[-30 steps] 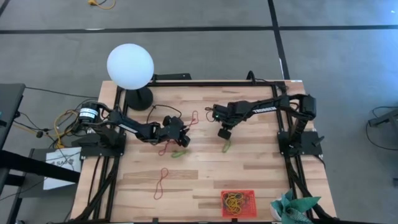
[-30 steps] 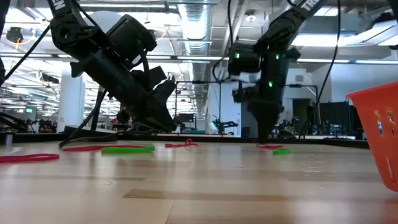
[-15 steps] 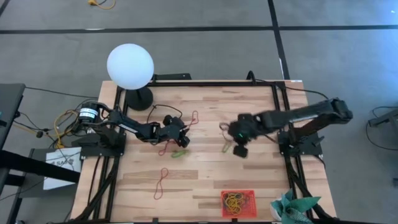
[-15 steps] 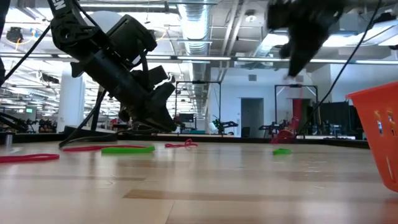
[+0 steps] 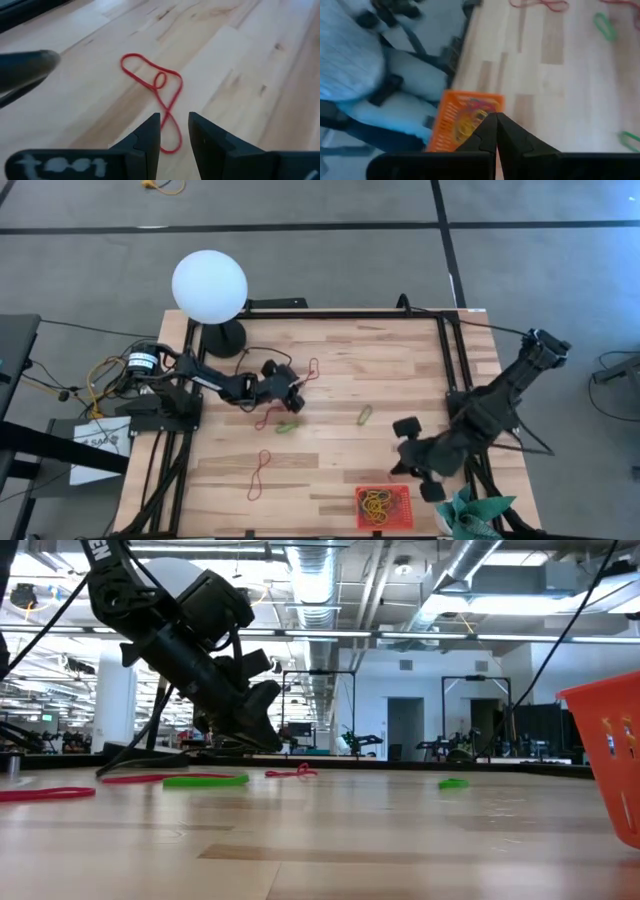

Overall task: Pick and place items into bin
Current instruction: Put the red rubber band into the orange bin

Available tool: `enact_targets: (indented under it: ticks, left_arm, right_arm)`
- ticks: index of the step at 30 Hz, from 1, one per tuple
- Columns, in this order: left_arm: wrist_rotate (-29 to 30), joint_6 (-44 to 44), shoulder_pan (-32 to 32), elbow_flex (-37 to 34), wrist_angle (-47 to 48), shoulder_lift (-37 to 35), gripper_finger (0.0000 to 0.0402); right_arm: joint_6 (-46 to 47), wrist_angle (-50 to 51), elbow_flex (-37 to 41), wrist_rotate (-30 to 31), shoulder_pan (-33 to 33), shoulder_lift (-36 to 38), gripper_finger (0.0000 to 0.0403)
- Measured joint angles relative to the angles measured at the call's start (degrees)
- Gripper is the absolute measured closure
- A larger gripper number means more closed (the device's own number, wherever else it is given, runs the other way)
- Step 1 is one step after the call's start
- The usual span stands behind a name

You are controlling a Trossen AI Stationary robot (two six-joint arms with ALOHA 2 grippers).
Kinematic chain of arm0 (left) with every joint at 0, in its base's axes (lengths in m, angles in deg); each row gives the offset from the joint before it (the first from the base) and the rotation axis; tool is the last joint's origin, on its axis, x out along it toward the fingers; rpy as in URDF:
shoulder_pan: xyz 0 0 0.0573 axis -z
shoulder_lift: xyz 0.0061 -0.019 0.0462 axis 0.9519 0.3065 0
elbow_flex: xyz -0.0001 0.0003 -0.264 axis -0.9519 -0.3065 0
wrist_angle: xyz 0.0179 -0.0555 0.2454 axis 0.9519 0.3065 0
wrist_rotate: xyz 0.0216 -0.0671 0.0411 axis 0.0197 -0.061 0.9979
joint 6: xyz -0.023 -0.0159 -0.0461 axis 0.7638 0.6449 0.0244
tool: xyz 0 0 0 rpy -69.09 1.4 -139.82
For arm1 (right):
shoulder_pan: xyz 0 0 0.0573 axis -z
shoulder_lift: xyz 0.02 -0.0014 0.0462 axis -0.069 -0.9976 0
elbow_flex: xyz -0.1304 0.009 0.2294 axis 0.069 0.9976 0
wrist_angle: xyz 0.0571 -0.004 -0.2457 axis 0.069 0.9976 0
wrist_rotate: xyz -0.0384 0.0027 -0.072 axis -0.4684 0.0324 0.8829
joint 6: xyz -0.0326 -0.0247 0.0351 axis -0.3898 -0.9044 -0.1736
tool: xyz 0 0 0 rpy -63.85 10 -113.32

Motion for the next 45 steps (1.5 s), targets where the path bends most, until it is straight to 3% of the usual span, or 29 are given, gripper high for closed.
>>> enact_targets:
  ticks: [9, 19, 29, 37, 39, 43, 45]
  left_arm:
    - [-3.0, 0.0, -2.4, 0.0, -0.1, 0.0, 0.031]
    - [-4.5, 0.0, -2.4, 0.0, -0.4, 0.0, 0.031]
    - [-6.7, 0.3, -2.4, 0.0, -3.0, 0.0, 0.031]
    - [-8.0, 0.4, -2.4, 0.0, -3.0, 0.0, 0.031]
    - [-8.0, 0.4, -2.3, 0.0, -3.0, 0.0, 0.031]
    - [-8.1, 0.4, -2.3, 0.0, -3.0, 0.0, 0.031]
    - [-8.1, 0.4, -2.3, 0.0, -3.0, 0.0, 0.031]
  right_arm:
    - [8.8, -3.2, 0.0, 1.4, -6.4, -6.1, 0.0403]
    - [10.5, -11.0, 0.0, -0.4, -11.7, -10.2, 0.0403]
    - [13.8, -10.1, 0.0, -0.6, -12.1, -11.1, 0.0403]
    - [14.6, -10.3, -0.1, -0.1, -10.6, -16.8, 0.0403]
    - [15.3, -10.0, -0.1, -2.2, -9.4, -18.7, 0.0403]
    - [21.9, -10.1, -0.1, -14.0, -6.2, -21.5, 0.0403]
    - [23.8, -10.2, -0.1, -15.4, -5.2, -22.3, 0.0403]
